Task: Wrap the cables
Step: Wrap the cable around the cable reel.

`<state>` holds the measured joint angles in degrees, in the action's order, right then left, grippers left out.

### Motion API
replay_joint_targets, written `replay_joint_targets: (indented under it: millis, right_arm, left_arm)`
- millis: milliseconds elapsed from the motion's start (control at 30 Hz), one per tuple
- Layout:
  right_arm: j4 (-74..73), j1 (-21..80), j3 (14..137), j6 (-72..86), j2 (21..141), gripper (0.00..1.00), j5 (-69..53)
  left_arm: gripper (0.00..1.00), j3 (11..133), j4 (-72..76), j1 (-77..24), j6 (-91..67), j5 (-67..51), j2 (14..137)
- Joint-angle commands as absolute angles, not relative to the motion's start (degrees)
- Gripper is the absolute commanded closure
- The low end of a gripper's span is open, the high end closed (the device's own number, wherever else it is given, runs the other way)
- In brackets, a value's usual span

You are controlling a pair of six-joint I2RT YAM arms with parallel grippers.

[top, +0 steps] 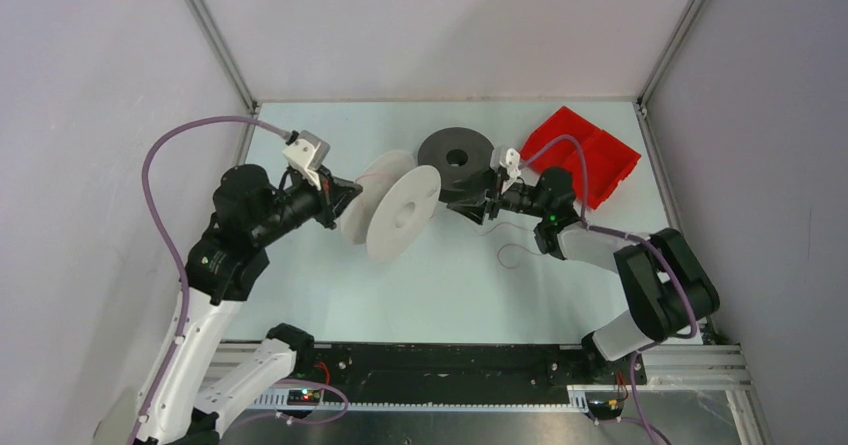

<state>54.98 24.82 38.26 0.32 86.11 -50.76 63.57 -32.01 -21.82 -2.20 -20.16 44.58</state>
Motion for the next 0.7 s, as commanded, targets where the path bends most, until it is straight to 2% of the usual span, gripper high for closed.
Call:
replay_joint_targets:
  millis: [0,433,667]
  right_arm:
    - [70.73,25.26,38.22,5.35,90.16,0.43,-56.45]
    - [79.57,29.49,38.28,9.0,98.46,0.42,-56.34]
    - [78.32,29.9,39.84,9.3,102.37,0.41,-54.82]
  left_arm:
    - [1.0,68.22,-28.42,-21.29,-6.95,-21.59,43.73]
    - [1.0,73.8,-27.8,-21.25,-14.42,-20.57,45.06]
    - [1.0,74.71,-26.18,-21.19,-17.95,-18.49,44.51]
